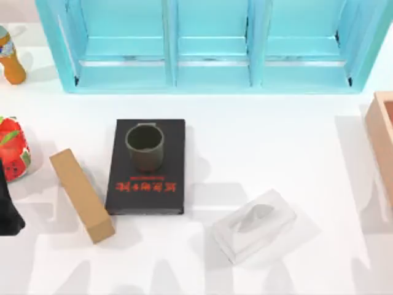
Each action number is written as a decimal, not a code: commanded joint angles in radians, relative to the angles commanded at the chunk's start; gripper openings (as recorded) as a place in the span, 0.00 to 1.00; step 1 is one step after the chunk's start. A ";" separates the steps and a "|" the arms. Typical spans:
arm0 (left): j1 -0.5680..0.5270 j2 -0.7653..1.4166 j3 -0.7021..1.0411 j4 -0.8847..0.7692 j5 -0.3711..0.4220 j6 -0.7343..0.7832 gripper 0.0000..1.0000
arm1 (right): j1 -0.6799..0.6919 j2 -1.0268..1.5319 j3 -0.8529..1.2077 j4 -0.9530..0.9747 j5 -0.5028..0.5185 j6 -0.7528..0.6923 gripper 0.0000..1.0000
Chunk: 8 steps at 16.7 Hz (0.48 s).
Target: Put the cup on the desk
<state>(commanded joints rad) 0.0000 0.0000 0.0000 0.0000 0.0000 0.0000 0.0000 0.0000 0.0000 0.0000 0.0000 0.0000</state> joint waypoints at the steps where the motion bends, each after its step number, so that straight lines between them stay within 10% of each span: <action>1: 0.000 0.000 0.000 0.000 0.000 0.000 1.00 | 0.000 0.000 0.000 0.000 0.000 0.000 1.00; 8: 0.000 0.000 0.000 0.000 0.000 0.000 1.00 | 0.067 0.201 0.103 -0.167 0.026 0.036 1.00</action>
<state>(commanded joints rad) 0.0000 0.0000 0.0000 0.0000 0.0000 0.0000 0.0671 0.2006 0.1034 -0.1666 0.0262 0.0363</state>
